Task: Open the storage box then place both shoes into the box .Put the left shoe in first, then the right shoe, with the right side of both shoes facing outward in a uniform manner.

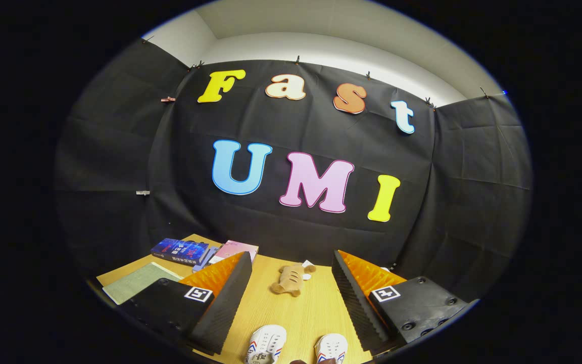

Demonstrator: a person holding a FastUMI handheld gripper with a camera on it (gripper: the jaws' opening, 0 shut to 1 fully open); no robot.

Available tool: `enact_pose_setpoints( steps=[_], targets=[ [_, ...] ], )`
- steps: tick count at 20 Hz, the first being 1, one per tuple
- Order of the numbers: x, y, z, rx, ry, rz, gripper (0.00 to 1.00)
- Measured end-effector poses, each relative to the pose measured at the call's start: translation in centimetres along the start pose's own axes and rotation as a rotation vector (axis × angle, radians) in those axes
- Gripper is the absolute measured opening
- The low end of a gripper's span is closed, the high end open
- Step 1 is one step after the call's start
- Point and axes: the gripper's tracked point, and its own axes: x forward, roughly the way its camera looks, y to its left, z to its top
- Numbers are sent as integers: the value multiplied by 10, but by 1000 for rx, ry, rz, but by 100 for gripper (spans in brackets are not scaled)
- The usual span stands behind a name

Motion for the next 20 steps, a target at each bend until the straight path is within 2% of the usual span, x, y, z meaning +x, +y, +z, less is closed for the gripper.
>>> enact_pose_setpoints(
  steps=[8,12,14,16,20],
  targets=[
    [2,9,-5,-5,23,19,98],
    [6,22,-14,16,58,70,98],
    [7,35,-24,45,102,135,98],
    [6,57,-36,101,154,236,98],
    [1,98,-62,289,284,457,98]
  ],
)
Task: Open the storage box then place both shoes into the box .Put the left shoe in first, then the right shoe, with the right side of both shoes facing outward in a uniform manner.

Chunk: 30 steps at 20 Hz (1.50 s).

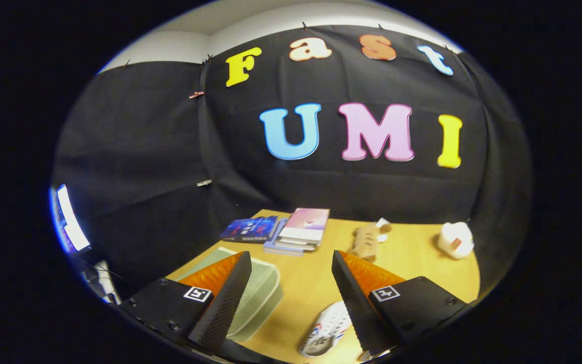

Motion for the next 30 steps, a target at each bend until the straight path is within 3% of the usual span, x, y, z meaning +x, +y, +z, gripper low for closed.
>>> enact_pose_setpoints(
  steps=[8,16,26,28,30],
  targets=[
    [31,26,-90,558,328,343,98],
    [54,53,-175,971,639,571,98],
    [71,71,-204,1157,722,677,95],
    [71,72,-202,1168,729,683,78],
    [64,76,-202,1158,757,699,66]
  ],
)
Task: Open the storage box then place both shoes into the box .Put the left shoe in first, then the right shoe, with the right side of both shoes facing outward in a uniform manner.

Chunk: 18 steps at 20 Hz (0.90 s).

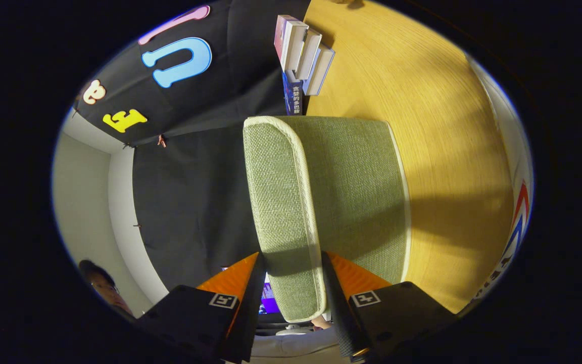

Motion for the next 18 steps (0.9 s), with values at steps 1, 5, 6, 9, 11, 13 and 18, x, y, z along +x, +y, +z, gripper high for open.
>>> enact_pose_setpoints(
  steps=[1,5,6,9,11,13,18],
  targets=[
    [-3,0,-6,-1,26,-7,63],
    [-16,-5,-25,-23,76,-49,39],
    [-15,-3,-21,-30,55,-49,25],
    [-17,5,-12,-59,-9,-53,15],
    [-19,20,-14,-70,-36,-24,11],
    [-19,32,10,-62,-120,7,5],
    [-20,81,10,-95,-172,71,5]
  ],
)
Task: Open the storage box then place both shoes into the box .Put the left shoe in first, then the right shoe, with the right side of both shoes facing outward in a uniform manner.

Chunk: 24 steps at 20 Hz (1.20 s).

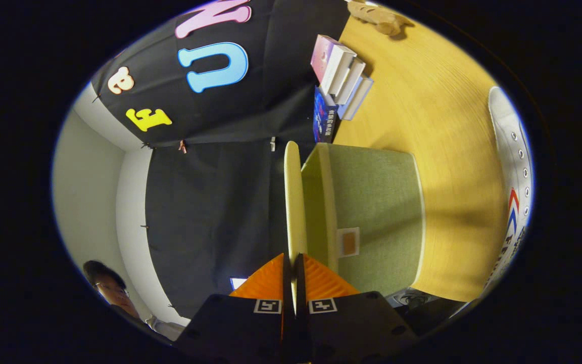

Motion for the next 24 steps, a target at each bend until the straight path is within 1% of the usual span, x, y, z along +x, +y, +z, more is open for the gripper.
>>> enact_pose_setpoints(
  steps=[4,9,14,17,19,24],
  targets=[
    [11,41,-2,-50,-21,57,5],
    [40,89,-10,-171,-23,62,5],
    [80,128,-21,-215,-2,64,5],
    [109,143,-33,-230,19,73,5],
    [134,151,-48,-226,42,84,5],
    [170,154,-78,-242,98,87,6]
  ],
)
